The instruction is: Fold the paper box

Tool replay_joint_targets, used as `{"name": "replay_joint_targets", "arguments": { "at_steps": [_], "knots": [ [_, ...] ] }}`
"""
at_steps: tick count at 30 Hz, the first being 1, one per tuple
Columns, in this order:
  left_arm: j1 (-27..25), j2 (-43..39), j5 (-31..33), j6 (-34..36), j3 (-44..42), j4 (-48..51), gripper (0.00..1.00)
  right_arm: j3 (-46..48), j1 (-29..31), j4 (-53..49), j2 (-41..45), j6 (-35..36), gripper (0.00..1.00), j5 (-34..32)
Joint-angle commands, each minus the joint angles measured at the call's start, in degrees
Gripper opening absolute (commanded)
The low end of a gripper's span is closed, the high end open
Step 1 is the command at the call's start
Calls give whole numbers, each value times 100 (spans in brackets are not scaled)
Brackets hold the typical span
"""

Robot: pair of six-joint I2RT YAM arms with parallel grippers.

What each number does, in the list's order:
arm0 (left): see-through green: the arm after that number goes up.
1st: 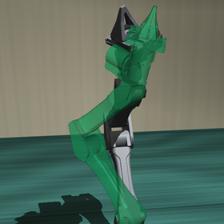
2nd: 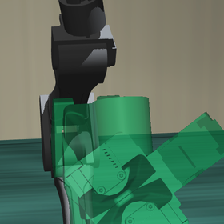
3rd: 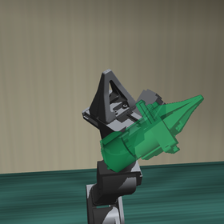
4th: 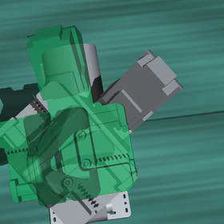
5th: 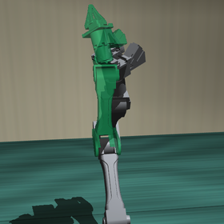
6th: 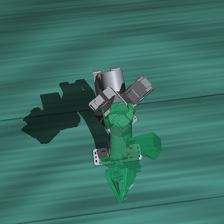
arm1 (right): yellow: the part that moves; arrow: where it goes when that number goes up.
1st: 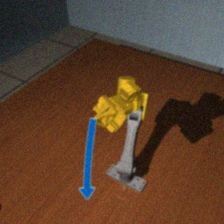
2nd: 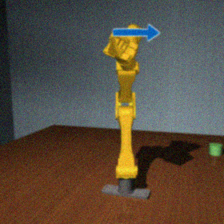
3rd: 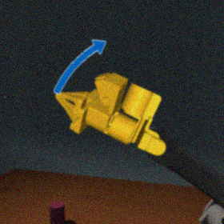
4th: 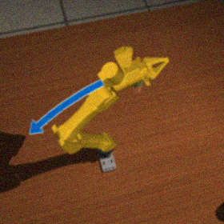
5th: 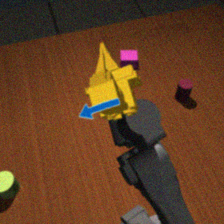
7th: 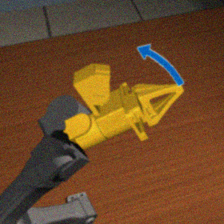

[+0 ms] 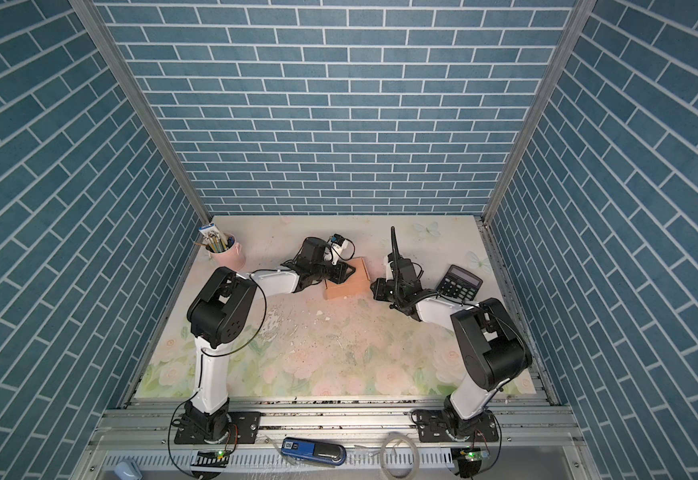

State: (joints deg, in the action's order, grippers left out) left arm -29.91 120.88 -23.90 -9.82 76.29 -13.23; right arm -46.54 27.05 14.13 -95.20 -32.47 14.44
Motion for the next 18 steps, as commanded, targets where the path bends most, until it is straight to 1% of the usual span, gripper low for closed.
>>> {"name": "replay_joint_targets", "arguments": {
  "at_steps": [1,7,11,15,18],
  "knots": [
    [-7,129,-90,-11,56,176,44,-203,-15,-86,-171,206,21,59],
    [-6,77,-117,-35,66,245,44,-367,-15,-155,-370,304,22,186],
    [-8,-47,-101,-185,134,388,46,-476,-20,-251,-447,398,25,270],
    [2,-514,54,-523,150,587,49,-478,-15,-354,-345,507,28,220],
    [2,-1072,429,-846,118,891,54,-520,-24,-479,-285,612,31,177]
  ]
}}
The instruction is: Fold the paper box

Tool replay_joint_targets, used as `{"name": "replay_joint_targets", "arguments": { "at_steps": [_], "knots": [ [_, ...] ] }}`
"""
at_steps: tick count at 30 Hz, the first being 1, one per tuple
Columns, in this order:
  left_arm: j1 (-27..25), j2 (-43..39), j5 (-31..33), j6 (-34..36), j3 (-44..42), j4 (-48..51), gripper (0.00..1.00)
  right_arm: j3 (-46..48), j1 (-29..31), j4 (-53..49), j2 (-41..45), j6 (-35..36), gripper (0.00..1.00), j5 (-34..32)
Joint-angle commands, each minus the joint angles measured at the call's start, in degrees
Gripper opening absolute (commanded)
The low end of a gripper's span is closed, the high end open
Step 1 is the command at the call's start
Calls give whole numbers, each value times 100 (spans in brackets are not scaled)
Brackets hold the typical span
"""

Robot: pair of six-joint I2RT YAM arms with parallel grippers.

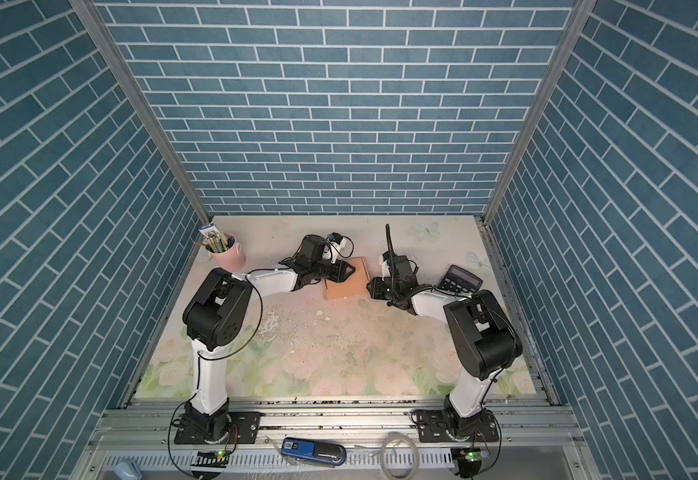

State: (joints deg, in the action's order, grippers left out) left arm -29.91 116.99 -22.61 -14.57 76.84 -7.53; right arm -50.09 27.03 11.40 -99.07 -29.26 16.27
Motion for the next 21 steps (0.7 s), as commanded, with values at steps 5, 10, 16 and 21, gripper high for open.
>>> {"name": "replay_joint_targets", "arguments": {
  "at_steps": [5,10,16,21],
  "knots": [
    [-2,-1611,1038,-1089,-301,1241,57,-251,-31,-328,90,365,35,101],
    [-14,-2417,1379,-1723,-1330,1741,58,-260,-32,-338,113,402,36,239],
    [-209,-2678,1257,-2129,-2103,1622,57,-270,-33,-266,80,411,36,296],
    [-283,-2422,1208,-2252,-2256,1424,56,-355,-32,-362,89,445,36,264]
  ]
}}
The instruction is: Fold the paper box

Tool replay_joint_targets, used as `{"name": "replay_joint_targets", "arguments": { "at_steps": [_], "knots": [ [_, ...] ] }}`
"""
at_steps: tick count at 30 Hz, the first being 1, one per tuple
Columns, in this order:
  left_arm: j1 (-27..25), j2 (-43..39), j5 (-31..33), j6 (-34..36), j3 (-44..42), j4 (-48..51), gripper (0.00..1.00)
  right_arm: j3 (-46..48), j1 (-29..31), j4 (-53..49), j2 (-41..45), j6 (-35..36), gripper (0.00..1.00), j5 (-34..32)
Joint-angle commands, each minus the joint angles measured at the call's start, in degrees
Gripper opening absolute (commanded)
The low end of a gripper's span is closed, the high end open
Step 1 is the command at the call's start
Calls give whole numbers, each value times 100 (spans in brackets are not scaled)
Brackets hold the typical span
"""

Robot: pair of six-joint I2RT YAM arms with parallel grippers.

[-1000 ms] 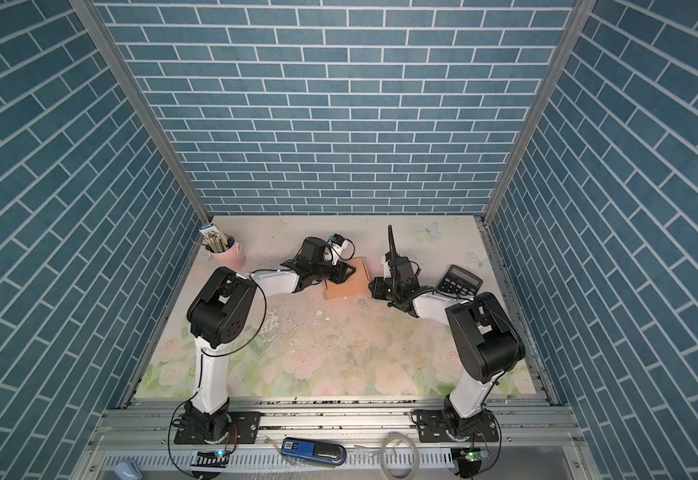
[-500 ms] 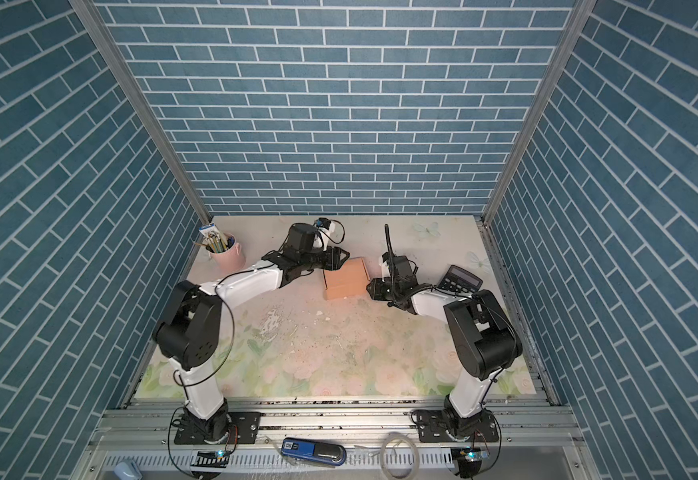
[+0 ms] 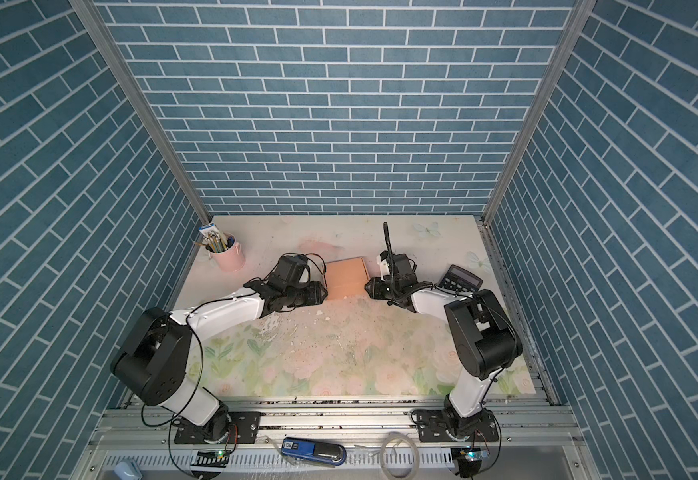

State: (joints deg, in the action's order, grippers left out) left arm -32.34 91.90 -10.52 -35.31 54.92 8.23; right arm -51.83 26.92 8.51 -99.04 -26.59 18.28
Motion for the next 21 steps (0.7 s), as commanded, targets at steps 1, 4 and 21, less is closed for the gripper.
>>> {"name": "replay_joint_targets", "arguments": {
  "at_steps": [1,4,21],
  "knots": [
    [-45,120,-33,-195,-90,-251,56,-202,-20,-104,71,204,36,48],
    [-53,247,-95,-283,-92,-518,56,-263,-21,-204,5,259,37,15],
    [-58,1040,-298,-389,264,-835,53,-572,-17,-522,-411,445,38,-77]
  ]
}}
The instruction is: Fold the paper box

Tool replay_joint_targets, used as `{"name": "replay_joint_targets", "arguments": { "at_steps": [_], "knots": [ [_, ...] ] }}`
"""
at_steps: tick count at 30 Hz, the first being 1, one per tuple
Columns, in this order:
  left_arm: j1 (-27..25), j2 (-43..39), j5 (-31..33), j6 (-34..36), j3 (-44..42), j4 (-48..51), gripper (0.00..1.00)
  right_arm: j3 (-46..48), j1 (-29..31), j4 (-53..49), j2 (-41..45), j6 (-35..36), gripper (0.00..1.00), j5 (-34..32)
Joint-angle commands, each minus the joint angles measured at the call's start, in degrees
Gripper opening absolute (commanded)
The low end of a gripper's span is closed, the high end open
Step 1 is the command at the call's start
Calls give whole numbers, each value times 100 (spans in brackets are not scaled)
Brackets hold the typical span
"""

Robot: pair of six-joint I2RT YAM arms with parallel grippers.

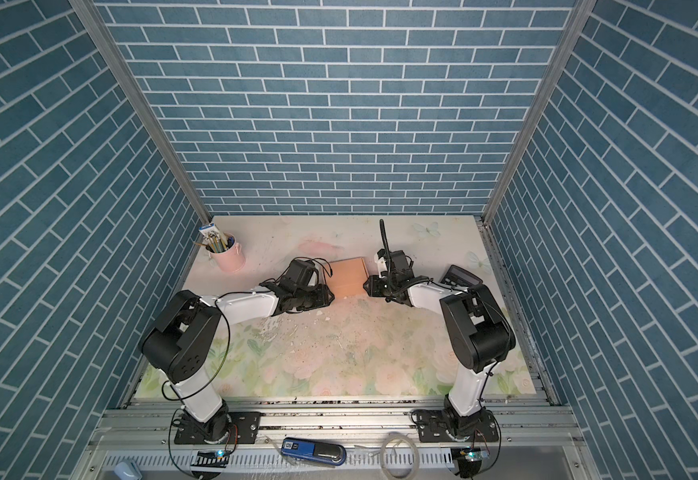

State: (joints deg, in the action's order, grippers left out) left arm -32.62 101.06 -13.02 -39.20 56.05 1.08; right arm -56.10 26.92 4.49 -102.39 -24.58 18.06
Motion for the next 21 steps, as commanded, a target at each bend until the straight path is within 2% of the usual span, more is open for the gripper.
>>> {"name": "replay_joint_targets", "arguments": {
  "at_steps": [1,13,21],
  "knots": [
    [-30,137,-60,-3,152,-138,53,-134,-20,-80,-101,231,38,-49],
    [-25,195,-113,-17,136,-248,50,-80,-20,1,-161,146,36,91],
    [-25,172,-139,-41,203,-258,46,-132,-20,4,-220,112,28,145]
  ]
}}
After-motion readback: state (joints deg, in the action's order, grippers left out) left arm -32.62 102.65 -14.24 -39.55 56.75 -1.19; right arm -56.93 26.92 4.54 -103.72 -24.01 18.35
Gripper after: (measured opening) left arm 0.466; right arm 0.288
